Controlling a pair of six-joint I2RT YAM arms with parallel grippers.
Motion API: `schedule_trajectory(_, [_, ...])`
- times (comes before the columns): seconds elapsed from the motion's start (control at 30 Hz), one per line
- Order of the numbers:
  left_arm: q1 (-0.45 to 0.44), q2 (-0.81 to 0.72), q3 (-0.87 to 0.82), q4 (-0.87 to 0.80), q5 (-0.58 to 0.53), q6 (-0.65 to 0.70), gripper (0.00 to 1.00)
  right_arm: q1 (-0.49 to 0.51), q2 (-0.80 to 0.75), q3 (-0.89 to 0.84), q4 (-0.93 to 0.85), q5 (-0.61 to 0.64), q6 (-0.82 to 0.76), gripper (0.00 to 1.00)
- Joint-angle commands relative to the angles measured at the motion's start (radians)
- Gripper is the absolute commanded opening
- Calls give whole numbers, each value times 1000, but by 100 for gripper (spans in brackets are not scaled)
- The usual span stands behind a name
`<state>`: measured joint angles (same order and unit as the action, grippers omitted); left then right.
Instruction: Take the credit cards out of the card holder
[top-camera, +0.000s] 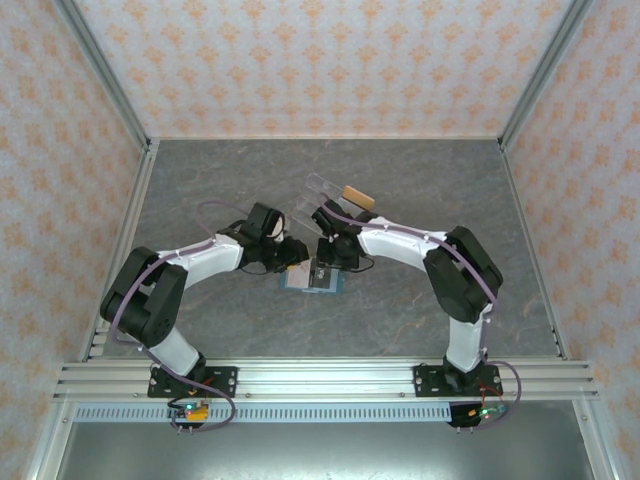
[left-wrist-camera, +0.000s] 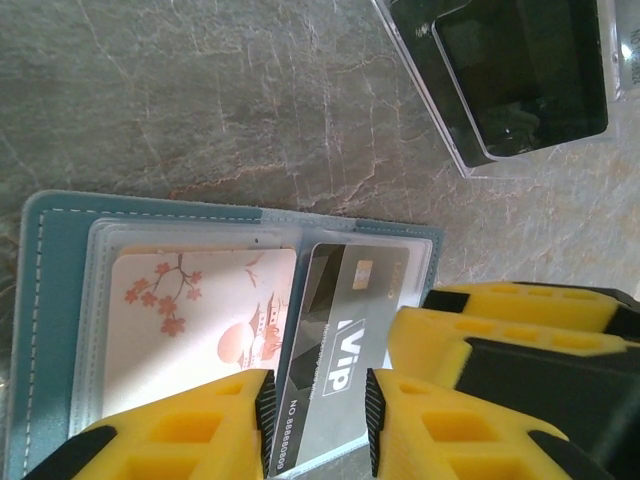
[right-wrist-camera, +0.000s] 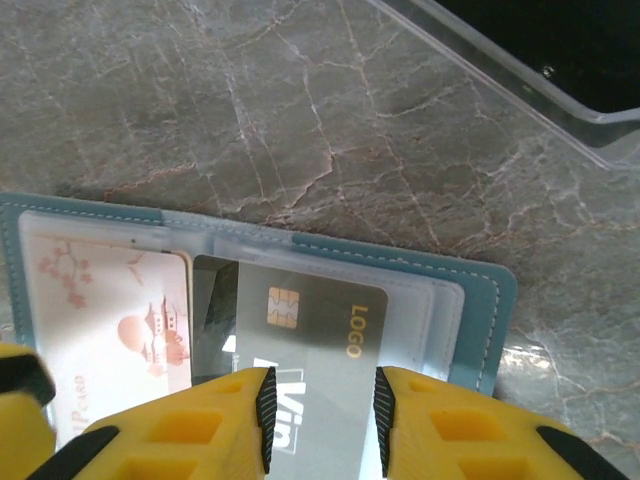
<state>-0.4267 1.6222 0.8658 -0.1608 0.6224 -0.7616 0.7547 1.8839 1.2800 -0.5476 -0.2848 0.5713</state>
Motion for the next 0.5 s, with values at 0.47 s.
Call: schedule_trajectory(0.47, [-31, 86, 32, 38, 55, 9, 31, 2, 80, 34, -58, 0, -26, 35])
